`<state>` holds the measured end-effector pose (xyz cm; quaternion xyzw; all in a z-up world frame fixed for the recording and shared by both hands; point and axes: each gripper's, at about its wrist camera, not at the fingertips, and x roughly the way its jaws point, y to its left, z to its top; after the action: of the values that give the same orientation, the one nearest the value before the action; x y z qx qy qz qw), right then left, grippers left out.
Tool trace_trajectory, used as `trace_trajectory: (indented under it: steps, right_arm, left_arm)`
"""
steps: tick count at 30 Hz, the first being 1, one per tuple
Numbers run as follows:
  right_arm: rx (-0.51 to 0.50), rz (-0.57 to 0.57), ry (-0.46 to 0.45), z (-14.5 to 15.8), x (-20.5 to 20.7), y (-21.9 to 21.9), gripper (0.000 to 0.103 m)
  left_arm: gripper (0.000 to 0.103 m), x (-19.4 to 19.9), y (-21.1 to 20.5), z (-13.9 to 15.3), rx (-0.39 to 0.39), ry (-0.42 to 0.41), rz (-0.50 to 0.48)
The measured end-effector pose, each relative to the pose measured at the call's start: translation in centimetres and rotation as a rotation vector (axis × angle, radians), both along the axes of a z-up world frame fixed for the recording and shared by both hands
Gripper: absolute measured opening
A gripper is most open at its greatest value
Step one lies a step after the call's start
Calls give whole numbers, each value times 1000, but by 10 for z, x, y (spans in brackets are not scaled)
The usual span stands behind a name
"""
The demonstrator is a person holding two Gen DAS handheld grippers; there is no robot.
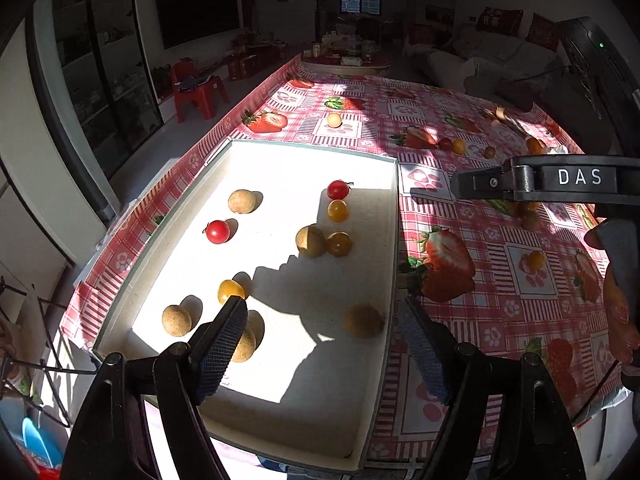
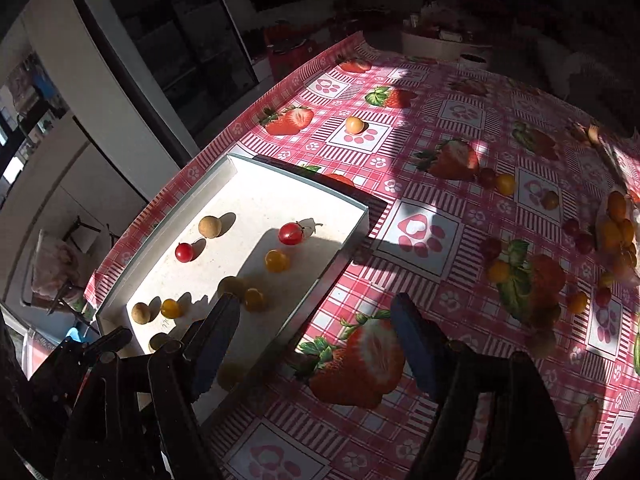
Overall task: Organize fruits
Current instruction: 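Grasp a yellow cherry tomato with the left gripper while the right grasps a red one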
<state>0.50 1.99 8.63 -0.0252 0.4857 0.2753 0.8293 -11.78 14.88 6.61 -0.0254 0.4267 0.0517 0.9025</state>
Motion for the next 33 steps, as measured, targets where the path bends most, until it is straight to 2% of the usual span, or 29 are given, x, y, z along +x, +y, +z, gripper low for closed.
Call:
trace_trajectory:
  steps: [9,15,18,25,30,33]
  right_arm:
    - [-45,-198,0,-6,15,-111,81]
    - [-101,-289,-27,-5,30,-165,81]
    - [-150,-322,-42,-11,38,-184,81]
    - [-148,-435,5,-51,53,-223,80]
    - [-124,-477,-2,-64,64,-227,76]
    - [-142,-479,-36,-67,71,-220,73]
  left_arm:
    - [79,28,-70,7,-37,11,-134]
    - [79,52,-112,0,-65,35,-203]
    - [79,65,-128,-8,-75,53,-220]
    - [79,83,-163,-29,-57,81,-258]
    - [79,95,-177,-40,-44,94,-268]
    - [79,101,-183,-45,-35,98,-275]
